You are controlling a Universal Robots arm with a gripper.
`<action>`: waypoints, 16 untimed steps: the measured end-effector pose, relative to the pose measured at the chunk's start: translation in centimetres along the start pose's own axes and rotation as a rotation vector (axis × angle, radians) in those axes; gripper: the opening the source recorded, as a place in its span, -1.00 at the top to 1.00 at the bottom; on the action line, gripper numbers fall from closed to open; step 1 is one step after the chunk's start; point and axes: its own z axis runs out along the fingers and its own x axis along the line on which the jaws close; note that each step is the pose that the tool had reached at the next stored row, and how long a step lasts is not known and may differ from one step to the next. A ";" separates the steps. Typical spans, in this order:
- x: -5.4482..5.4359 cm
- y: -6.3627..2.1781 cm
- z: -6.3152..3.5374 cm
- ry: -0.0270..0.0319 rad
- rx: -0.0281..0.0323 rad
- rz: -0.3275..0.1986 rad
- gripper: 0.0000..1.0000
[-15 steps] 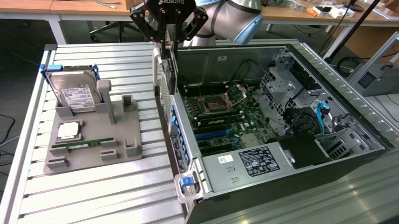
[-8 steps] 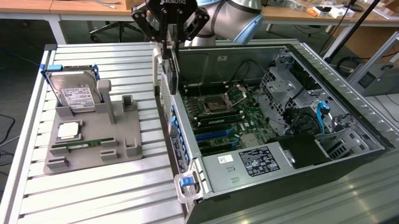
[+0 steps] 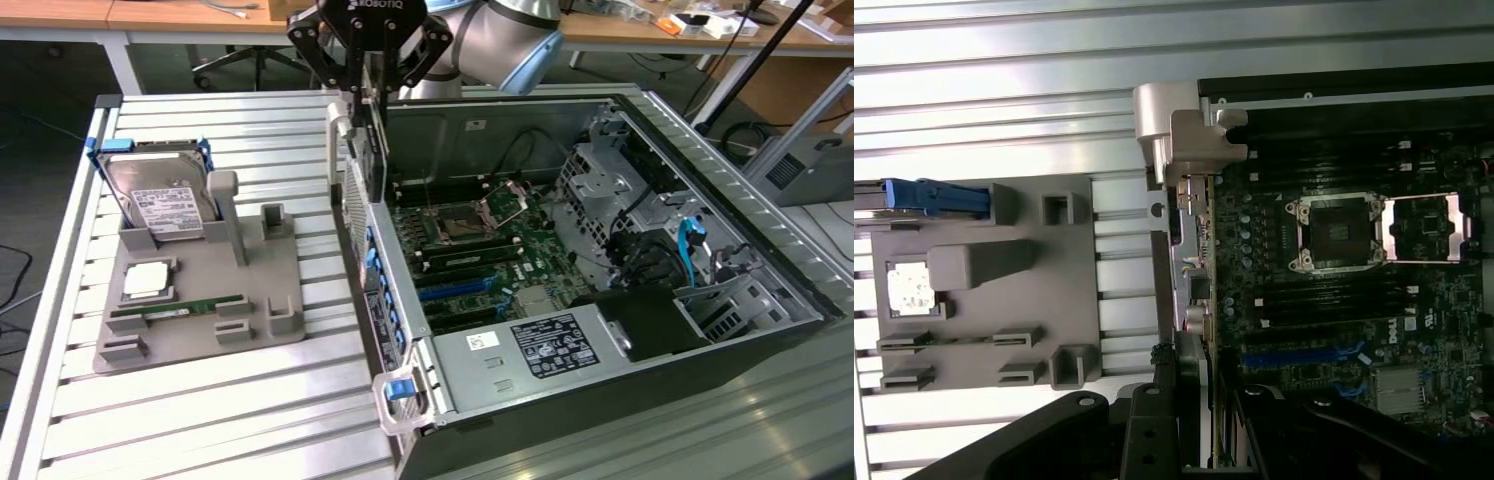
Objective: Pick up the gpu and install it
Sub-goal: 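Pick up the gpu and move the gpu toward the slot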
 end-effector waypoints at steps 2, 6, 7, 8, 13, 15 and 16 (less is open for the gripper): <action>-0.1 0.01 0.00 0.0000 0.0004 0.000 0.47; -0.3 0.02 0.00 0.0000 0.0009 0.000 0.47; -0.3 0.02 0.00 0.0000 0.0010 0.000 0.47; -0.3 0.03 0.01 -0.0001 0.0011 0.000 0.47; -0.5 0.04 0.01 -0.0002 0.0018 0.000 0.47; -0.6 0.05 0.01 -0.0001 0.0022 0.000 0.47; -0.7 0.05 0.01 -0.0001 0.0023 0.000 0.47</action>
